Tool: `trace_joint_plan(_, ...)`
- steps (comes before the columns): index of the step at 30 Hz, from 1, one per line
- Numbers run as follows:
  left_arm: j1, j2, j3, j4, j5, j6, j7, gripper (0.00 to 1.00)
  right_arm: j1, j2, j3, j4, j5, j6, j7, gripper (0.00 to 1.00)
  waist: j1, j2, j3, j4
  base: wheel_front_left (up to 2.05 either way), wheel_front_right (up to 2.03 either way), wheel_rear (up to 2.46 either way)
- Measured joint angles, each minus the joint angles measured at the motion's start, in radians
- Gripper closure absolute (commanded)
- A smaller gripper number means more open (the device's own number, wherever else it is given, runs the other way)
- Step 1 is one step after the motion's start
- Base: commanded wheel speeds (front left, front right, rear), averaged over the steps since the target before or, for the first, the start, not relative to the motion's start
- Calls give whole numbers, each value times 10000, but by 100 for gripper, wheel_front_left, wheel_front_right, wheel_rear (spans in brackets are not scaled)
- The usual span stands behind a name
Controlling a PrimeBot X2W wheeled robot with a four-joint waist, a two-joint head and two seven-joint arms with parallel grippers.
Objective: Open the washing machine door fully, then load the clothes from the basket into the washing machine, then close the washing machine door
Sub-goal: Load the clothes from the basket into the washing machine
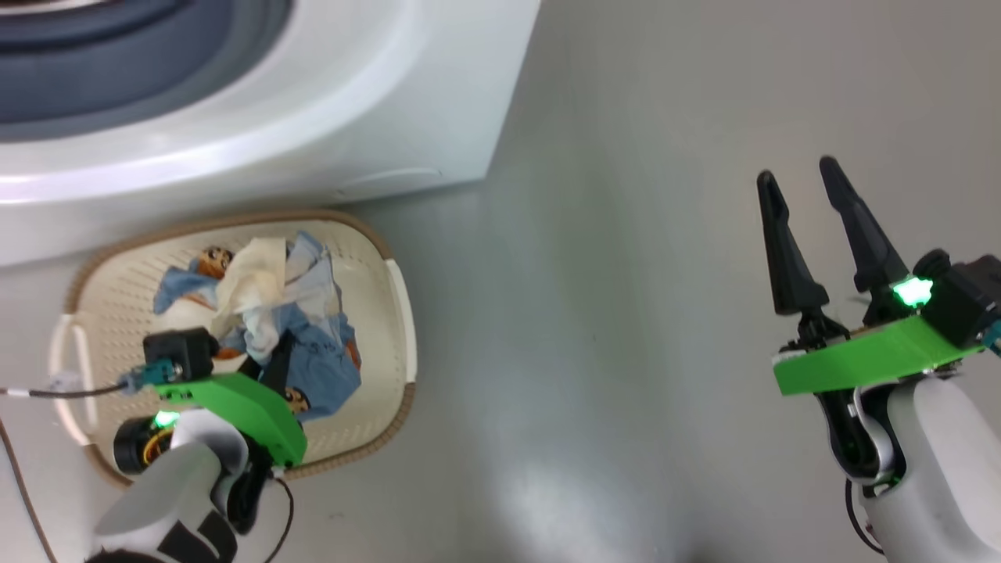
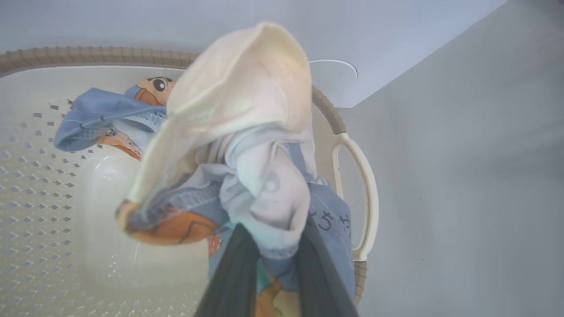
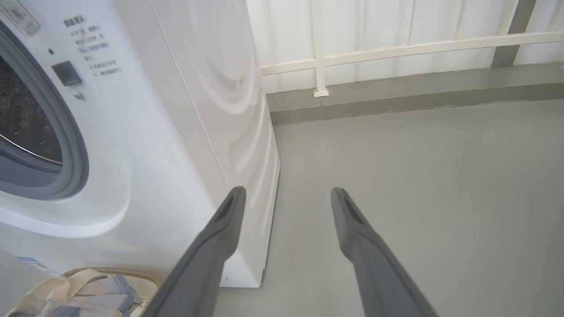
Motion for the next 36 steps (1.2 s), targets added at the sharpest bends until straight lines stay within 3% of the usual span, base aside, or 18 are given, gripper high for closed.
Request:
trace_joint_plan(4, 283, 184, 247, -288, 414, 0, -27, 100, 410, -121, -61, 58, 0, 0, 0, 0, 0, 0, -598, 226, 0, 0, 0)
trace_joint_plan(14, 1904, 533, 2995, -1973, 2915, 196, -40, 100, 1490, -297, -259, 228, 0, 0, 0, 0, 0, 0, -2131, 740, 0, 0, 0)
trace_joint_plan(27, 4810, 234, 5937, -5352, 6330, 1028, -40, 100, 2702, -399, -387, 332, 0, 0, 0, 0, 0, 0, -3837, 1262, 0, 0, 0)
trace_joint_plan(36, 6681, -44, 7102, -7484, 7676, 1179, -40, 100, 3283, -458, -545, 339, 0, 0, 2, 0, 0, 0, -4544, 1529, 0, 0, 0)
